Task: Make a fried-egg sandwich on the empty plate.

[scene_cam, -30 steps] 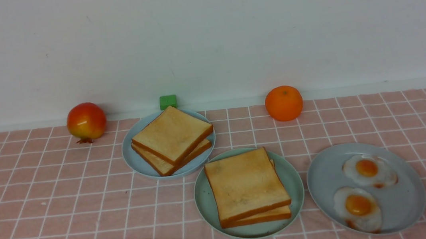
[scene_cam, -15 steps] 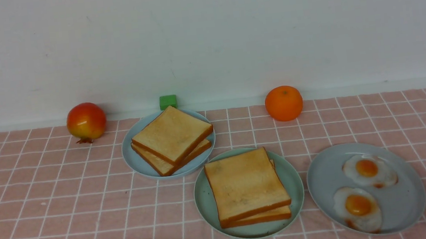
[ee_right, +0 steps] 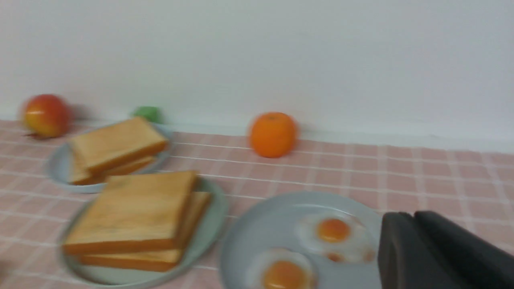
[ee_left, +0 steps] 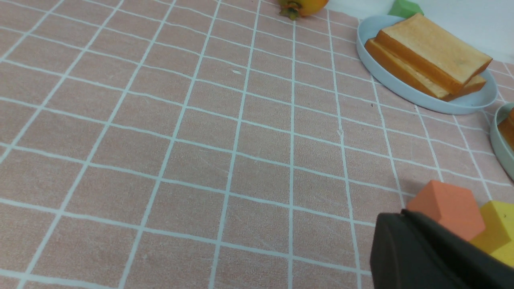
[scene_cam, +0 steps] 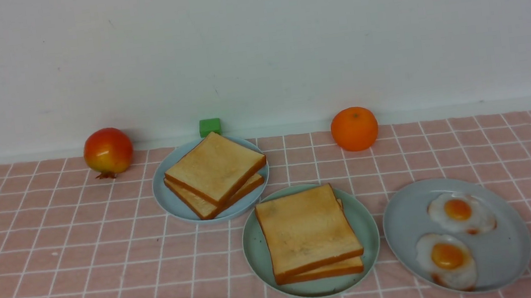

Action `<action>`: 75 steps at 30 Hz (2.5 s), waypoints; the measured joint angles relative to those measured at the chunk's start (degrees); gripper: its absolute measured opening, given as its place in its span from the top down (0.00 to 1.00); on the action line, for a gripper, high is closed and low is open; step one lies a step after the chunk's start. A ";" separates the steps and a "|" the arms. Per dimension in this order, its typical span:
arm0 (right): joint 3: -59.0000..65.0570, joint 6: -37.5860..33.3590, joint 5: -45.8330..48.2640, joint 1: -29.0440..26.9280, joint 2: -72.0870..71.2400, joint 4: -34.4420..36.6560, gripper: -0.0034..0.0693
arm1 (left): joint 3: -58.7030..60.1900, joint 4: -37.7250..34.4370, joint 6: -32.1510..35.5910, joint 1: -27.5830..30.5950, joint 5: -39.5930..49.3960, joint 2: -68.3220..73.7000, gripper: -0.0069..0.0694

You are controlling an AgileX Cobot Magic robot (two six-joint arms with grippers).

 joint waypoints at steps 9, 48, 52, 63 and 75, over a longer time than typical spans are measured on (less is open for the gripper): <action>9.10 13.64 7.11 -4.66 -4.00 -7.82 0.83 | 0.05 -0.05 0.00 0.00 -0.17 0.00 0.88; 9.10 14.37 7.10 -4.66 -4.00 -8.44 0.78 | 0.05 -0.10 0.00 0.00 -0.17 0.00 0.88; 9.10 14.37 7.10 -4.66 -4.00 -8.44 0.77 | 0.05 -0.10 0.00 0.00 -0.17 0.00 0.88; 9.10 14.37 7.10 -4.66 -4.00 -8.44 0.75 | 0.05 -0.10 0.00 0.00 -0.17 0.00 0.86; 9.10 14.37 7.10 -4.66 -4.00 -8.44 0.73 | 0.05 -0.16 0.00 0.00 -0.17 0.00 0.85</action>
